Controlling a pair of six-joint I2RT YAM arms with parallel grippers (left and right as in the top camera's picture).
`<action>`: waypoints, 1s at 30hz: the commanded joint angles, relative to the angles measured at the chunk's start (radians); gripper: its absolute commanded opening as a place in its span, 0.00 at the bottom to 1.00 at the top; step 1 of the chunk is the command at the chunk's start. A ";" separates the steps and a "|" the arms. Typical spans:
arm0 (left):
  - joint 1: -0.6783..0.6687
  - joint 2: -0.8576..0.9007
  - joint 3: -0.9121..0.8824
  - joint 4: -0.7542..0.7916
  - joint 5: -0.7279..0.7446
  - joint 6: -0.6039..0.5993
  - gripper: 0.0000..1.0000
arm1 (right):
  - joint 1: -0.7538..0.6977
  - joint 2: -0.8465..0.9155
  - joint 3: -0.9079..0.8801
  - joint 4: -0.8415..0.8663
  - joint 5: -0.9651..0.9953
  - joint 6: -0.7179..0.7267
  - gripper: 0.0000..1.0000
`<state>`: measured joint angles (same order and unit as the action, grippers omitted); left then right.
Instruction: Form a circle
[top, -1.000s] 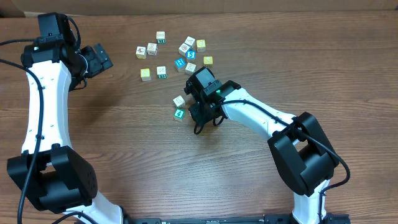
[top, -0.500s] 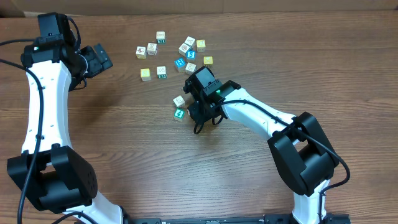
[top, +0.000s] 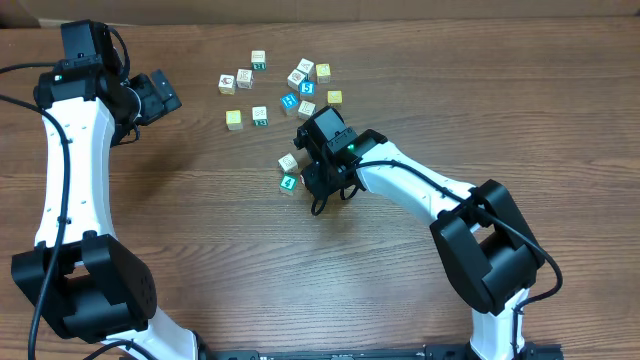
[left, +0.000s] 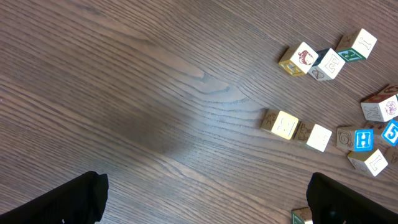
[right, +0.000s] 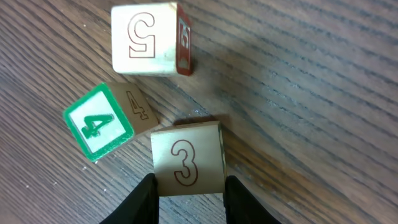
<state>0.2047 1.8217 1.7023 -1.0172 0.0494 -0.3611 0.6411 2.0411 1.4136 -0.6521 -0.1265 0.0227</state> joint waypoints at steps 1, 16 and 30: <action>-0.002 0.006 0.000 0.001 0.003 -0.005 1.00 | -0.005 0.035 -0.006 0.004 -0.003 -0.005 0.30; -0.002 0.006 0.000 0.001 0.003 -0.005 0.99 | 0.008 0.035 -0.006 0.001 -0.003 -0.005 0.30; -0.002 0.006 0.000 0.001 0.003 -0.005 0.99 | 0.014 0.035 -0.006 0.001 0.002 -0.005 0.30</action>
<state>0.2047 1.8217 1.7023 -1.0172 0.0494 -0.3607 0.6472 2.0514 1.4136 -0.6510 -0.1257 0.0219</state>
